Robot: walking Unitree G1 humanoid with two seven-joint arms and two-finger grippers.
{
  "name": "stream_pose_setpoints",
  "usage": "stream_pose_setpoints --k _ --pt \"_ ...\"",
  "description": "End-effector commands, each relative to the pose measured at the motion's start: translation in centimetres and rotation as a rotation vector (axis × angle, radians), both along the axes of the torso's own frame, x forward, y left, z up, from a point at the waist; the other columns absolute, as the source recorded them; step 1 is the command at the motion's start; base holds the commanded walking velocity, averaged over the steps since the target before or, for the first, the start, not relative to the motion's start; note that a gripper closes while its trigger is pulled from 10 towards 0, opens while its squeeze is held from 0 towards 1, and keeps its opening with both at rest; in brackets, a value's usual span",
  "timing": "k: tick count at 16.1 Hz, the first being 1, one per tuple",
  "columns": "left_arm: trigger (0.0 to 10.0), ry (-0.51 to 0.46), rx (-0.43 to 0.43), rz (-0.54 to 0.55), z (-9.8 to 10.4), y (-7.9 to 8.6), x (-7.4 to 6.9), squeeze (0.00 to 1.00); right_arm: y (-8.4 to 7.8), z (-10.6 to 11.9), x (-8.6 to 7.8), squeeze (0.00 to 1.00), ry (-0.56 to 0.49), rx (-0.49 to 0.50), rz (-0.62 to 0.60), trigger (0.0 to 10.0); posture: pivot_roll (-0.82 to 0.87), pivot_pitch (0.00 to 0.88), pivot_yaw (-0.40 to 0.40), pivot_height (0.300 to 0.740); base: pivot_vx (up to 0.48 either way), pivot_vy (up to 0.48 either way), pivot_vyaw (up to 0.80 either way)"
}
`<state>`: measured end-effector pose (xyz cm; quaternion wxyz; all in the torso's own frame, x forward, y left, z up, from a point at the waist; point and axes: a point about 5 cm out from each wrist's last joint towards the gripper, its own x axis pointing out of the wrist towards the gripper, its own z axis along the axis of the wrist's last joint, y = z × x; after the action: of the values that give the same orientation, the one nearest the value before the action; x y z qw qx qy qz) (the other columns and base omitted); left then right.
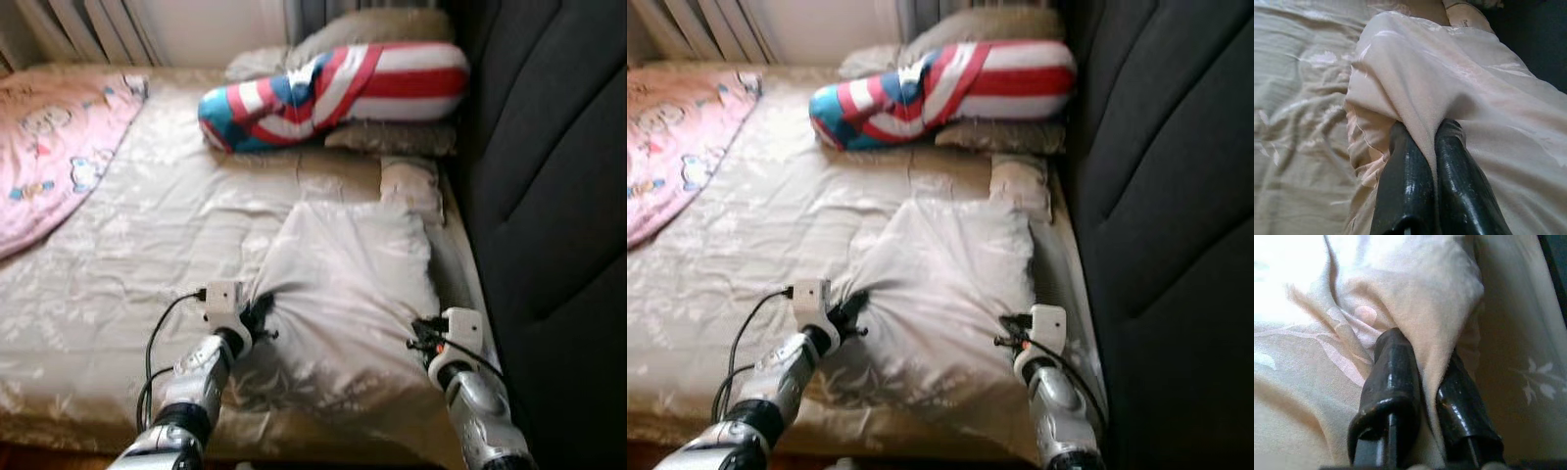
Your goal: Clean up the room
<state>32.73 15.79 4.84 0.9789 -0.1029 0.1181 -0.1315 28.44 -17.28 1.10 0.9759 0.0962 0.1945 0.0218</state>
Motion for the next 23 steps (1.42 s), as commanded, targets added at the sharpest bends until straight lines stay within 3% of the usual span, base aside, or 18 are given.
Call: stream_pose_setpoints --k 1,17,23 --pt "10.0 -0.107 0.049 0.093 1.87 2.71 0.61 0.00 -1.31 1.48 0.85 0.00 -0.086 -0.049 -0.033 10.0 -0.09 0.000 -0.013 0.740 0.000 0.000 0.00" --pt "10.0 -0.108 0.043 0.091 1.81 2.60 0.24 0.00 -1.03 1.10 0.81 0.00 -0.075 -0.031 -0.083 10.0 -0.08 0.002 -0.012 0.740 0.000 0.000 0.00" --pt "10.0 -0.095 0.062 0.085 1.50 2.67 0.10 0.00 -0.82 1.00 0.78 0.00 -0.070 -0.036 -0.079 10.0 -0.08 0.008 -0.014 0.740 0.000 0.000 -0.80"
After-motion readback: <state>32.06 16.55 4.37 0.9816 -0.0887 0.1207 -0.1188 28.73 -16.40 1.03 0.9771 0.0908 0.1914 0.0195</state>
